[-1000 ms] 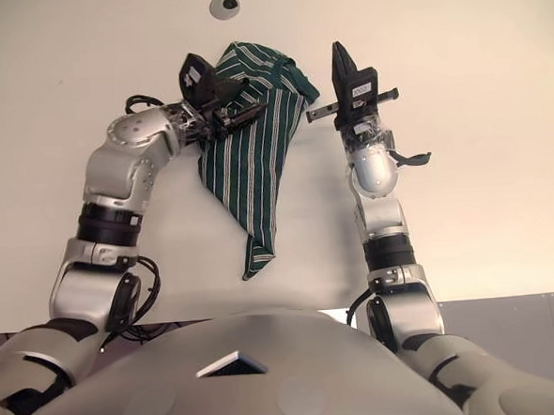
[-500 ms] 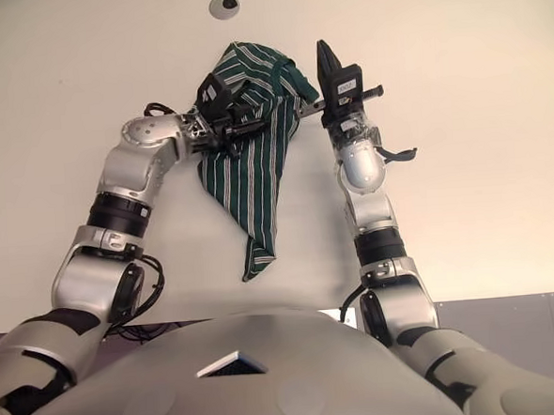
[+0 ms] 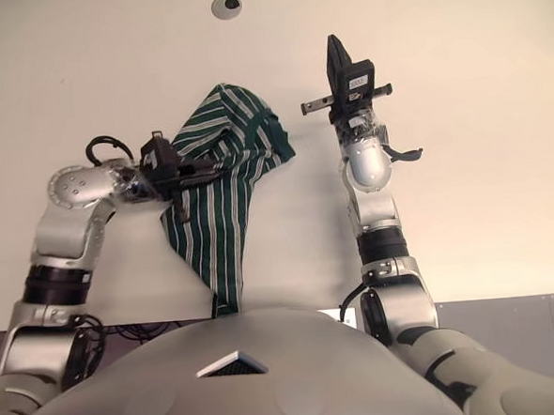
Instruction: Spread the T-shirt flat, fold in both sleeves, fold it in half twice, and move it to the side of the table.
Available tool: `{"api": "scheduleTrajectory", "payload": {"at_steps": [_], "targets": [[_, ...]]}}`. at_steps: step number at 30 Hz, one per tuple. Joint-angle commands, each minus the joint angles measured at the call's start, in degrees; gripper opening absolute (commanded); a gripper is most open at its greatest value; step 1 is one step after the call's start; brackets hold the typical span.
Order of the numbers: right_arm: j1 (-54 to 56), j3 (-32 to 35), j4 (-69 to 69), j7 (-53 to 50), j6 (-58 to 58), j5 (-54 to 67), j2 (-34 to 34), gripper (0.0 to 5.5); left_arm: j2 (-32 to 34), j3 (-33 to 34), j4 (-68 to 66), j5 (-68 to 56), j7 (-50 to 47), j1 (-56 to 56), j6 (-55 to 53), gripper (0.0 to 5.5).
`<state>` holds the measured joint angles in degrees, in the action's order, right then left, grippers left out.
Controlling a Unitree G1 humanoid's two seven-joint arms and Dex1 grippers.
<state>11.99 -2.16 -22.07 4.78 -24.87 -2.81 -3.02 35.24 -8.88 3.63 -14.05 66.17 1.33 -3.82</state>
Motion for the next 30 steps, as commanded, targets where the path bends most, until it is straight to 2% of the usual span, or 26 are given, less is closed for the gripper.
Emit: {"api": "scheduleTrajectory", "payload": {"at_steps": [1, 9, 15, 18, 22, 25, 30], "targets": [[-0.6, 0.4, 1.4, -0.2, 0.6, -0.1, -0.6, 0.0, 6.6, 1.6, 4.8, 3.1, 0.8, -3.5, 2.5, 0.46], [-0.3, 0.0, 1.4, -0.4, 1.1, -0.6, -0.4, 0.0, 10.1, 0.5, 9.5, 3.5, 1.7, -4.7, 2.8, 1.71], [-0.1, -0.5, 1.4, -0.5, 1.4, -1.2, -0.2, 0.0, 8.7, 6.3, 12.2, -6.8, 1.6, 0.6, 1.0, 1.71], [0.5, -0.6, 0.6, -0.5, 1.4, -1.6, 0.1, 0.0, 8.0, 6.4, 10.5, -8.8, 1.6, 6.5, -0.7, 1.71], [1.2, -0.7, -0.5, -0.7, 1.2, -1.9, 0.3, 0.0, 4.4, 0.0, 0.1, 0.1, -1.4, 17.5, 0.4, 1.71], [1.8, -0.7, -1.5, -0.9, 0.8, -1.9, 0.4, 0.0, -0.5, -6.4, -14.0, 9.6, -4.5, 25.3, 4.8, 1.71], [2.7, -0.7, -3.0, -1.1, 0.3, -1.6, 0.5, 0.0, -9.8, -12.1, -38.0, 19.4, -11.1, 35.8, 12.5, 1.71]]}}
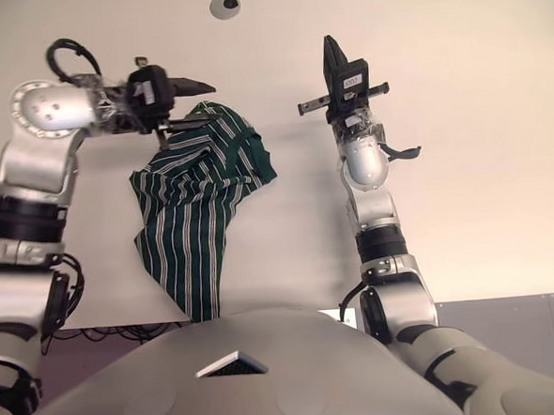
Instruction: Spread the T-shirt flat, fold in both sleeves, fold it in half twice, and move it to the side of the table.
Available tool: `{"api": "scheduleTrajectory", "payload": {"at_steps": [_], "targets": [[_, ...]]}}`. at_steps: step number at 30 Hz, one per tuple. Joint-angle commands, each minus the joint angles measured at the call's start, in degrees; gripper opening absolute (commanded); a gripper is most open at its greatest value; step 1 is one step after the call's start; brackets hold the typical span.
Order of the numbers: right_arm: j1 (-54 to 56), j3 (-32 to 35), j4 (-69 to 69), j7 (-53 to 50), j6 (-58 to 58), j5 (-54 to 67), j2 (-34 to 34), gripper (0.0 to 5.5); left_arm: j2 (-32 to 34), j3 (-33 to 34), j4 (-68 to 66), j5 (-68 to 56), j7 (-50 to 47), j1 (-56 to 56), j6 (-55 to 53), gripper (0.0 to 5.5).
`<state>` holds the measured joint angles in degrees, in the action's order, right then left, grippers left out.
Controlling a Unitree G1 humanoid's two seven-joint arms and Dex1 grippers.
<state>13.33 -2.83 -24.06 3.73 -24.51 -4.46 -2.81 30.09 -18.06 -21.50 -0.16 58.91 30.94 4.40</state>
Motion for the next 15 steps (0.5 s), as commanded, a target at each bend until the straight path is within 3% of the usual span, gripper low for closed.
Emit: {"api": "scheduleTrajectory", "payload": {"at_steps": [1, 7, 15], "targets": [[1.5, -0.1, -1.2, -0.1, -0.2, 0.0, 0.3, 0.0, -6.2, -3.9, -17.3, 7.1, -4.9, 7.7, 5.6, 1.71], [2.3, -0.7, -2.3, -0.3, -0.6, -0.3, 0.7, 0.0, -11.1, -6.9, -38.8, 14.1, -9.4, 12.5, 10.8, 1.71], [1.7, -0.4, -1.8, -0.4, -0.7, 0.0, 0.0, 0.0, -10.5, -4.9, -44.2, 12.8, -3.8, 15.3, 9.9, 1.71]]}}
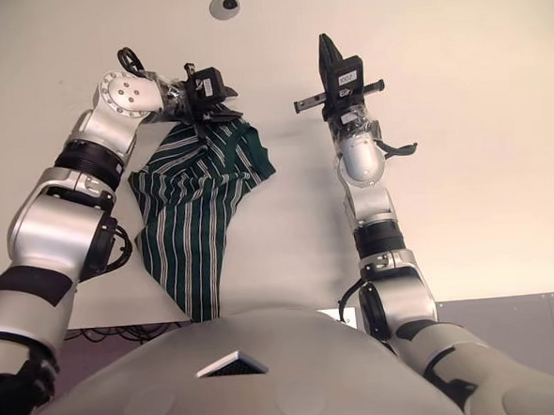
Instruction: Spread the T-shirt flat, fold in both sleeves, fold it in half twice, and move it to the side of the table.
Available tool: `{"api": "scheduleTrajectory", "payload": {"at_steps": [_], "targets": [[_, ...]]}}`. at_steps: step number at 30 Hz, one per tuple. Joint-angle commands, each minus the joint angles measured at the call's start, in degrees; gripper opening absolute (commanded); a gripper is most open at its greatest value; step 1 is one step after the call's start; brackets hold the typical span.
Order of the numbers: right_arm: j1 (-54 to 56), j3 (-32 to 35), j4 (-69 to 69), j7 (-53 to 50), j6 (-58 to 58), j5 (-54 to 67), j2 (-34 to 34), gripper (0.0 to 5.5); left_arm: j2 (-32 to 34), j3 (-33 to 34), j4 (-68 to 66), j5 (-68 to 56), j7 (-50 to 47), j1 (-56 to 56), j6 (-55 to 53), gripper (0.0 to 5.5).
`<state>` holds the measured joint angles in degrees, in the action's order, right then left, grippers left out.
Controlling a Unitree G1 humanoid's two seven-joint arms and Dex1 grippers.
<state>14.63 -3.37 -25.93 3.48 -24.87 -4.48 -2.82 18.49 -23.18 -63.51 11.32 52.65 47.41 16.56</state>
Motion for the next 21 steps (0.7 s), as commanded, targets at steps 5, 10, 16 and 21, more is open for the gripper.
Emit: {"api": "scheduleTrajectory", "payload": {"at_steps": [5, 10, 16, 21], "targets": [[0.5, 0.4, -0.2, -0.1, -0.3, 0.1, -0.2, 0.0, 0.7, 4.7, -0.9, -2.7, 6.2, 1.1, -4.8, 1.71], [0.7, 0.0, -0.4, -0.3, -0.5, -0.6, -0.1, 0.0, 2.4, 7.0, 1.6, -4.7, 11.9, 1.8, -8.5, 1.71], [1.5, -0.3, -2.8, -0.4, -1.8, -0.9, 0.3, 0.0, 3.3, 4.2, -1.4, 0.3, 10.1, -0.5, -8.7, 1.71], [1.4, -0.2, -3.6, -0.3, -2.8, -0.8, 0.2, 0.0, 3.0, 2.9, -3.4, 2.0, 9.5, -0.8, -8.7, 1.71]]}}
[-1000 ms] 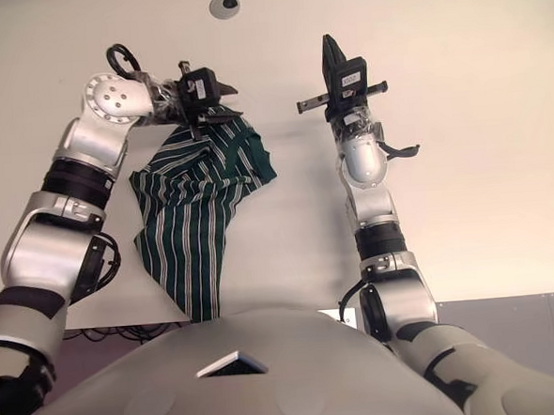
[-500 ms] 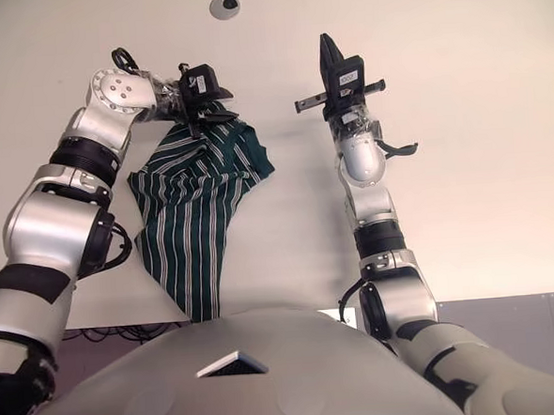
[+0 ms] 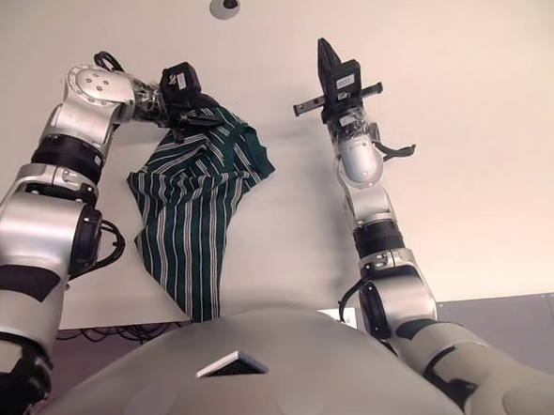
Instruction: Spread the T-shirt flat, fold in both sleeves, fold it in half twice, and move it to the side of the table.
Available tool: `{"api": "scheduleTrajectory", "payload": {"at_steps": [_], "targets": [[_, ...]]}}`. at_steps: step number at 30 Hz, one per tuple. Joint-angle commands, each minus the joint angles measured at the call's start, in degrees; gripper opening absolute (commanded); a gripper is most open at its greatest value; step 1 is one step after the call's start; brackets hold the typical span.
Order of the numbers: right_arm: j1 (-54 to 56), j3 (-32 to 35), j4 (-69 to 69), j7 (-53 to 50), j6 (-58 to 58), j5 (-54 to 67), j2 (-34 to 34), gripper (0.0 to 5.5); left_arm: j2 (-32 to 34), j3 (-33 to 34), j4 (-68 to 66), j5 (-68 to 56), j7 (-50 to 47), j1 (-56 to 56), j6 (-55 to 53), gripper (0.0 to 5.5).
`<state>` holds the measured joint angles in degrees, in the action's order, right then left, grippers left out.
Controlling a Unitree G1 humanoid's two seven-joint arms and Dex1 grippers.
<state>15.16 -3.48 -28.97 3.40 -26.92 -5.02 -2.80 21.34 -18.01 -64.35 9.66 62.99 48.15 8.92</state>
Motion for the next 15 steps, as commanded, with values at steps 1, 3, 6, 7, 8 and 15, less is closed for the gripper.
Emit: {"api": "scheduleTrajectory", "payload": {"at_steps": [1, 3, 6, 7, 8, 15], "targets": [[0.8, -0.1, -0.7, -0.2, -0.9, -0.2, 0.2, 0.0, 0.2, -2.6, -2.8, 4.1, -1.3, -1.8, -0.6, 1.71], [0.6, -0.1, -0.6, 0.0, -1.0, -0.1, 0.1, 0.0, -0.1, -3.0, -3.1, 4.4, -2.1, -2.4, 0.5, 1.71], [-0.2, 0.1, 0.4, -0.2, -1.0, 0.0, -0.1, 0.0, -0.7, -3.1, -3.1, 3.9, -2.1, -2.8, 2.6, 1.71], [-0.5, 0.1, 1.0, -0.2, -0.8, 0.0, -0.1, 0.0, -0.7, -2.7, -2.8, 3.3, -1.6, -2.8, 3.1, 1.71], [-0.7, 0.1, 1.5, -0.1, -0.6, 0.0, -0.1, 0.0, -0.5, -1.9, -2.1, 2.2, -0.5, -2.6, 3.3, 1.71], [-0.4, -0.4, 1.7, 0.2, 0.0, -0.2, 0.1, 0.0, 1.3, 2.3, 2.9, -2.8, 5.2, -2.3, 2.6, 2.35]]}}
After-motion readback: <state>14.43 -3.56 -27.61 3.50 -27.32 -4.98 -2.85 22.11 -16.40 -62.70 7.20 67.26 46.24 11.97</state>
